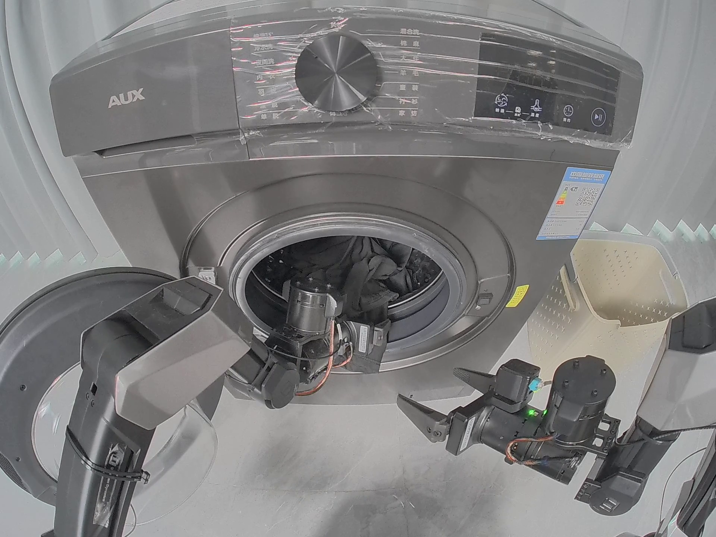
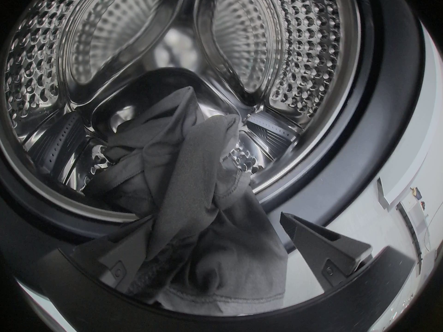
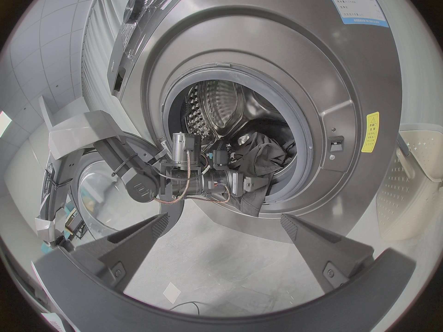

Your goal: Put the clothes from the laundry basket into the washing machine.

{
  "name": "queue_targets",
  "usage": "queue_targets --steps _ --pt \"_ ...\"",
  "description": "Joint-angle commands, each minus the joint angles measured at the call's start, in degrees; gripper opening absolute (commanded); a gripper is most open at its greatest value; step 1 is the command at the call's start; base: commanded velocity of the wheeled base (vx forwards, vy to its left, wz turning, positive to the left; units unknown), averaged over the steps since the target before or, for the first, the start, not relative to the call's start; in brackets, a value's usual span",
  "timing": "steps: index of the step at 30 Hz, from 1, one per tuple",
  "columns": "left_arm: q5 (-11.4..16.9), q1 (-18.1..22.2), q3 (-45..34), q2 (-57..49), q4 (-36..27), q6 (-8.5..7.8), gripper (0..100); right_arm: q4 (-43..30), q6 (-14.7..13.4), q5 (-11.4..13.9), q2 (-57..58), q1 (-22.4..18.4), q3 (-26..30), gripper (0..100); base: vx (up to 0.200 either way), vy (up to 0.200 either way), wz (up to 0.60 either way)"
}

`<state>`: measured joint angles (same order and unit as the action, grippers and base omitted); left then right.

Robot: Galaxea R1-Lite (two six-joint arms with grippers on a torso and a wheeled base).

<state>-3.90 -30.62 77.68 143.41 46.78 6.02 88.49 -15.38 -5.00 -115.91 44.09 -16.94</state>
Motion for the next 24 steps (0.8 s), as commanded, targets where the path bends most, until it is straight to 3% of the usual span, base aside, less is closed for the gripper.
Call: queue_targets --steps 1,4,5,12,18,24 --pt "0.03 -0.4 -1.83 -0.59 -0.02 -0.31 100 0.01 0.0 -0.01 -0.02 0.03 -0.02 100 0.0 0.0 0.0" --pt "0.03 -0.14 -1.3 0.64 -0.02 -0.92 100 0.01 0.0 -0.01 -0.02 0.03 -0.02 100 0.0 0.0 0.0" --pt "0.03 0.04 -1.13 0.91 -0.02 -1.1 0 0.01 0.0 -0.01 -0.02 0.03 -0.02 100 0.0 0.0 0.0" --pt "0.03 0.3 0.37 1.61 0.6 -1.19 0 0.01 -0.08 0.08 -0.02 0.03 -0.11 100 0.0 0.0 0.0" --pt "-0.58 0.74 4.94 1.43 0.6 -0.31 0 0.01 -0.08 -0.01 -0.11 0.03 -0.19 100 0.0 0.0 0.0" --pt "-3.31 2.23 14.78 3.63 1.21 2.06 0 0.01 -0.08 0.08 -0.11 -0.06 -0.19 100 0.0 0.0 0.0"
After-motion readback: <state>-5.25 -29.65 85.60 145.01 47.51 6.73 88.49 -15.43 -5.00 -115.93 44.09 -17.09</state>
